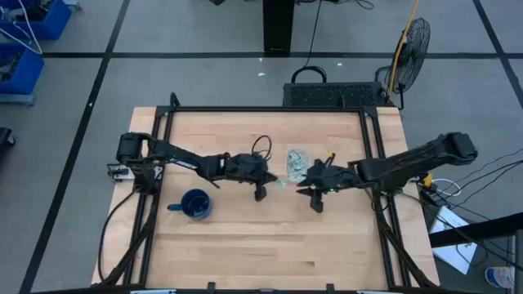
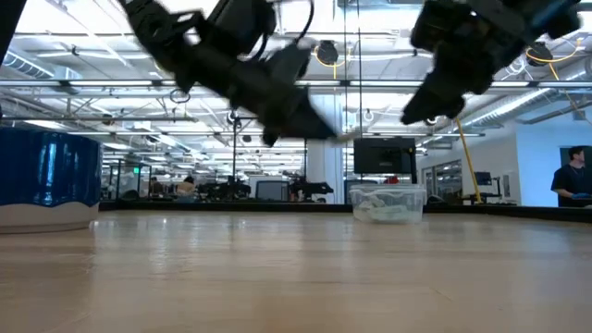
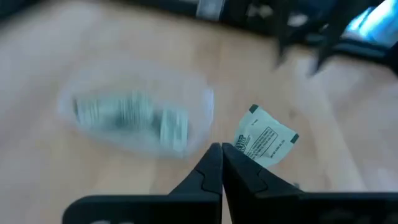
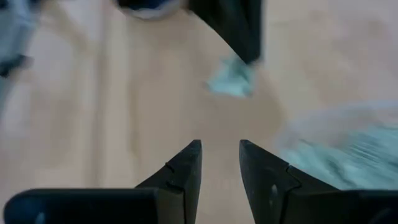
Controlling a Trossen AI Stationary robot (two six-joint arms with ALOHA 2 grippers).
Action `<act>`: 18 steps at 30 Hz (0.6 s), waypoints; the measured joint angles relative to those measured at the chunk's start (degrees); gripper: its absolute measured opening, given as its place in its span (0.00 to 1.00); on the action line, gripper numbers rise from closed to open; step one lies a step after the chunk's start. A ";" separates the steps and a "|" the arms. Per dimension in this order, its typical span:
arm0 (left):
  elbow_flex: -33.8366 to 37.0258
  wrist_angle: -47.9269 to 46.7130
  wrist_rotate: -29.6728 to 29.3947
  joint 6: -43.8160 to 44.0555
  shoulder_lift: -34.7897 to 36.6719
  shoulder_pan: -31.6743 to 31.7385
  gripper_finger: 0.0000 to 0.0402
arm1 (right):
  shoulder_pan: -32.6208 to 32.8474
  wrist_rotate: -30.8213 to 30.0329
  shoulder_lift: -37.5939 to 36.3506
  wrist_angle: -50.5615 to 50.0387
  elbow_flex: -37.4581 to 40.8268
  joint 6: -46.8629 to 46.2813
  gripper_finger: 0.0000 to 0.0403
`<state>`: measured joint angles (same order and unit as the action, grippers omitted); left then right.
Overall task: Pick and place Stevia / Truvia into bins
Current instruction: Put the light green stevia packet into the transparent container
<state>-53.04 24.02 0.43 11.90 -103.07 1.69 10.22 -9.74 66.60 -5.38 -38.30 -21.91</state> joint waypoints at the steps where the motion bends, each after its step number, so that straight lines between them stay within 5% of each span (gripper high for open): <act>1: -2.14 -1.16 -0.05 -1.46 0.00 0.18 0.02 | 0.67 -2.89 -1.45 -2.87 0.00 -0.07 0.25; 10: -16.91 -9.46 -5.96 -6.76 -5.55 1.89 0.04 | 2.78 -23.81 -11.35 -19.00 0.07 -9.24 0.25; 18: -21.39 -9.99 -6.48 -5.79 -16.92 3.58 0.01 | 2.78 -26.28 -13.36 -19.24 0.04 -8.54 0.25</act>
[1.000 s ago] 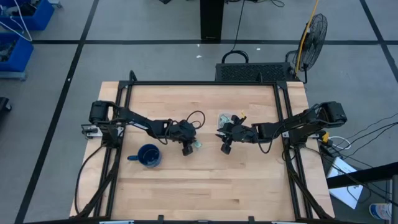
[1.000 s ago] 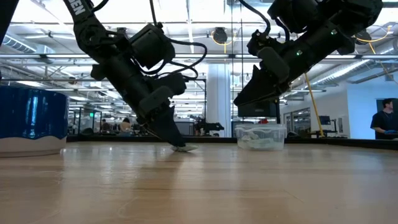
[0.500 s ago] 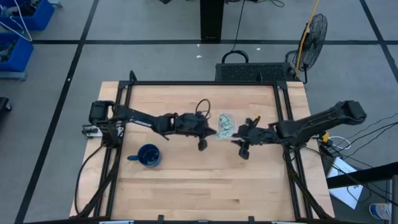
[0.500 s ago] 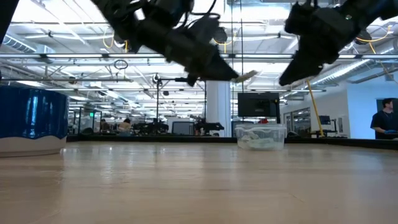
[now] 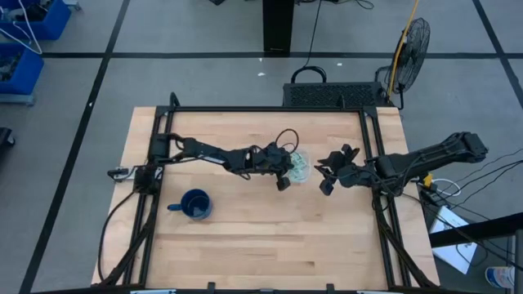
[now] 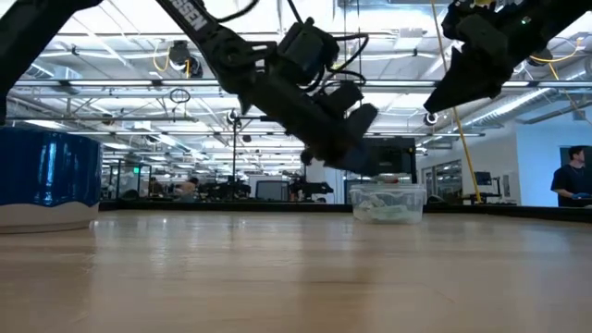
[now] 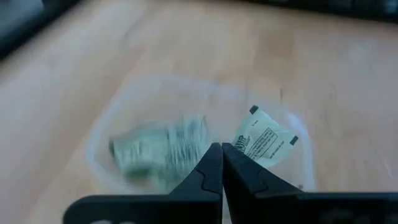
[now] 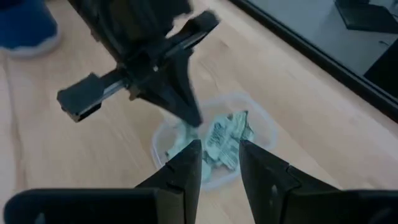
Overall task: Pick and place Stevia / Truvia into bins
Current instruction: Put the light green stevia packet into the transparent container, then return to Home Position
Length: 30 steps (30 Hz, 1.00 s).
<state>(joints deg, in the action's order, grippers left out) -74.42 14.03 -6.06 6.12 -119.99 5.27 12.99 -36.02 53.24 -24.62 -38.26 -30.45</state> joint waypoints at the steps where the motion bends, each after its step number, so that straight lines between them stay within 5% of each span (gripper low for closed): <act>1: -0.56 1.10 -0.01 -0.19 -0.49 0.02 0.02 | 0.00 0.03 -0.07 -0.36 0.02 0.38 0.25; 14: -0.99 -2.71 1.46 -4.21 2.54 0.29 0.34 | 0.03 0.14 -1.05 0.52 0.02 6.25 0.25; 30: -1.02 -60.66 -0.47 -6.43 49.76 1.59 0.35 | 0.63 7.58 -19.52 -3.91 0.02 14.96 0.25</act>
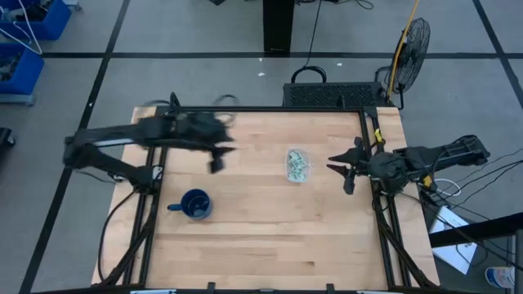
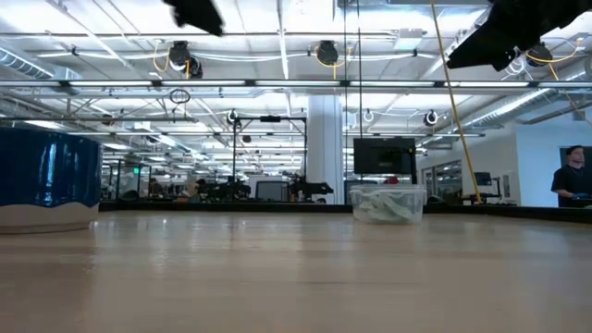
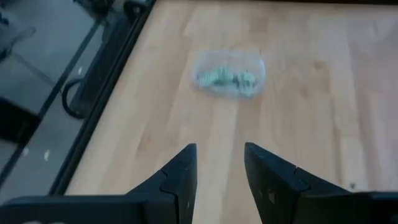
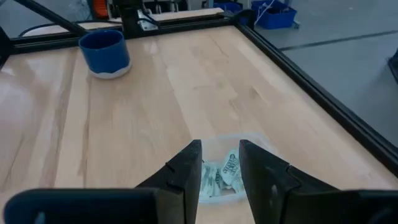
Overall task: Pick and place Stevia / Truvia into bins
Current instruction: Return to Home Position
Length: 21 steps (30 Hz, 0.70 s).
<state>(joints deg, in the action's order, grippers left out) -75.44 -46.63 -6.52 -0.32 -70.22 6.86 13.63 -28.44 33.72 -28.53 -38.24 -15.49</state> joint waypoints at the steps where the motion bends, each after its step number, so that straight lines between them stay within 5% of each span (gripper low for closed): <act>1: 0.06 -2.73 -0.01 1.38 2.66 -0.10 0.35 | 0.00 0.02 -0.43 0.00 0.00 0.33 0.25; 8: 12.44 -3.44 -1.95 6.90 20.04 -1.84 0.35 | 0.00 0.09 -0.79 0.07 0.16 -1.97 0.25; 15: 34.55 10.55 -1.51 10.97 33.73 -2.51 0.35 | 0.00 0.11 -1.11 0.01 3.57 -3.36 0.25; 21: 45.41 18.24 -1.00 11.37 39.53 -2.49 0.35 | -0.02 -0.05 -2.15 0.69 5.34 -2.98 0.25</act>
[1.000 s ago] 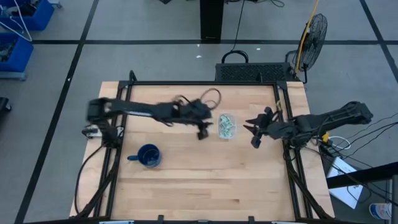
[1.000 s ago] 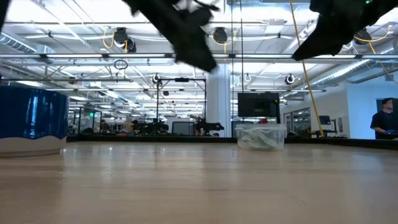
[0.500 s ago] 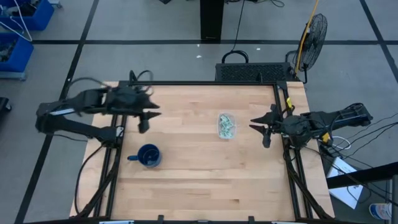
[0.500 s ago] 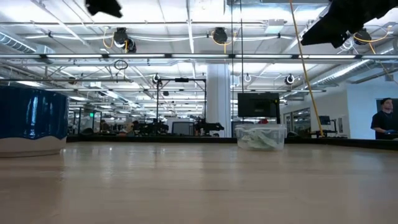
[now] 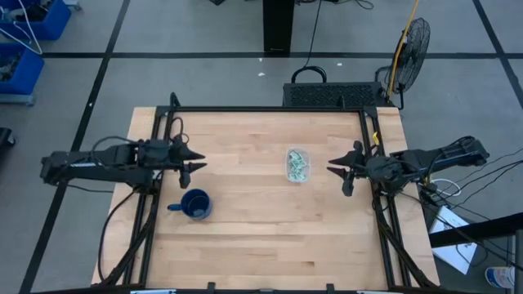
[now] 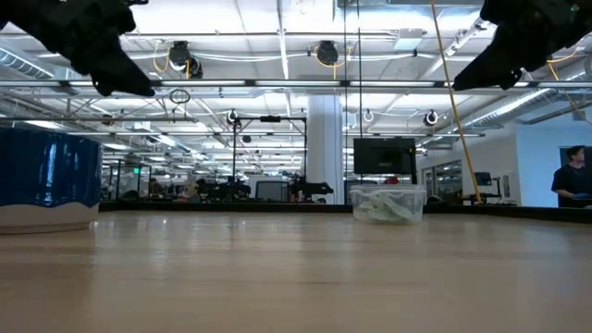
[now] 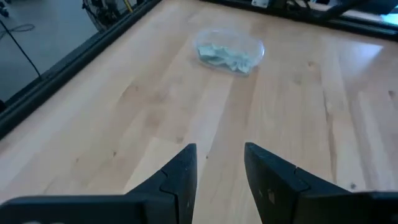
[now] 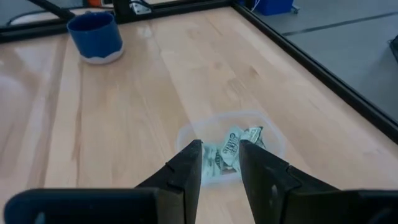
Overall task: Pick and place Stevia / Truvia into bins
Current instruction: Return to Home Position
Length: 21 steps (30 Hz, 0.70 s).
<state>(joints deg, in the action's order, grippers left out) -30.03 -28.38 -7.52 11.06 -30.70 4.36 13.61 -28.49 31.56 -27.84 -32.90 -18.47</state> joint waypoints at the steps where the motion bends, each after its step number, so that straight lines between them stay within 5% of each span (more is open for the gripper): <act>1: 0.77 -0.03 -0.01 0.03 0.76 0.01 0.35 | 0.00 -0.01 -0.40 -0.06 0.04 -0.34 0.25; 15: 5.80 2.97 3.41 -2.59 22.65 0.11 0.35 | 0.00 -1.66 -17.37 -1.63 8.64 -1.65 0.25; 21: 18.59 22.33 5.66 -4.66 30.47 0.11 0.35 | 0.00 -1.28 -26.30 0.37 10.57 -0.21 0.25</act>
<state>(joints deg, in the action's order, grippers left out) -11.44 -6.05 -1.87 6.39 -0.23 4.47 13.61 -29.78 5.27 -27.47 -22.33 -18.67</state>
